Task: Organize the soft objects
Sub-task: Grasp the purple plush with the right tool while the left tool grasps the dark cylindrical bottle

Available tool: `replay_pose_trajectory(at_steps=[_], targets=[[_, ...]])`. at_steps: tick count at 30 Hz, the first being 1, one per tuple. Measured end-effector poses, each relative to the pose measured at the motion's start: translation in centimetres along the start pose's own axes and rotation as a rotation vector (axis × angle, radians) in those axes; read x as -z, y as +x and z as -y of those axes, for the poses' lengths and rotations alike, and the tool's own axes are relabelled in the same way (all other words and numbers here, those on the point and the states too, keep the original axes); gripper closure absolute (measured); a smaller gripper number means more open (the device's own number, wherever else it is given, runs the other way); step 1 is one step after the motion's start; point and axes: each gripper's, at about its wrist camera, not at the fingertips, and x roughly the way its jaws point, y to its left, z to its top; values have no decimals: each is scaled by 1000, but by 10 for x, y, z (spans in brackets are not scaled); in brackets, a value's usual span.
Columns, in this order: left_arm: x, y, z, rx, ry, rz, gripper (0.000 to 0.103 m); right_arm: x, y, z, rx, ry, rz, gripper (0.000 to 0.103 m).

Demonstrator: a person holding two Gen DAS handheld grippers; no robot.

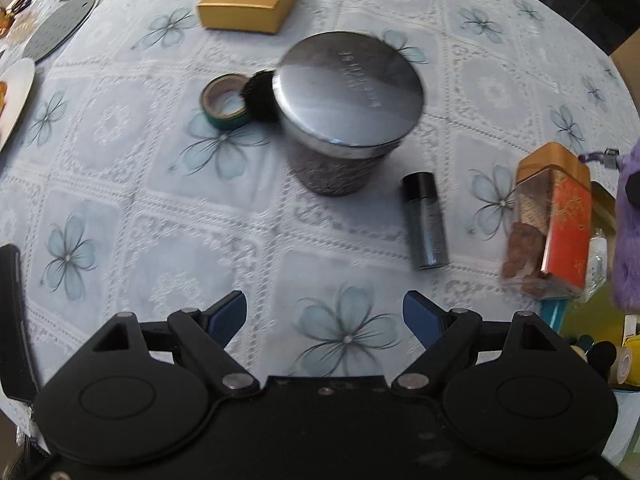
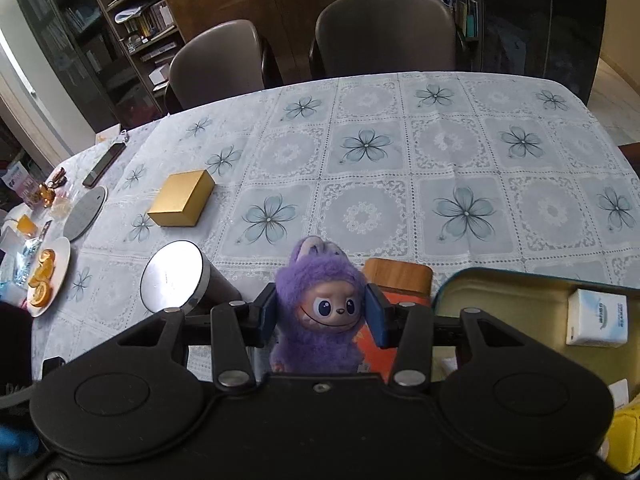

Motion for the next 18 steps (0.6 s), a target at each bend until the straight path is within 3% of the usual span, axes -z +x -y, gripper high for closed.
replay_pose_trajectory(at_steps=[4,8,16,18], targets=[[-14,14,37,-17,18,31,19,13,-13,20,4,30,-14,57],[-27,30,53,-29,-33,28,21,26,-23,31,46,-4,-10,57],[-42,61,52,-19,-125,-21,51,42,-23,46,27,-13,-62,57],[-44,63,54,-21,-115,-7,64,45,-23,47,25,-16,-71,57]])
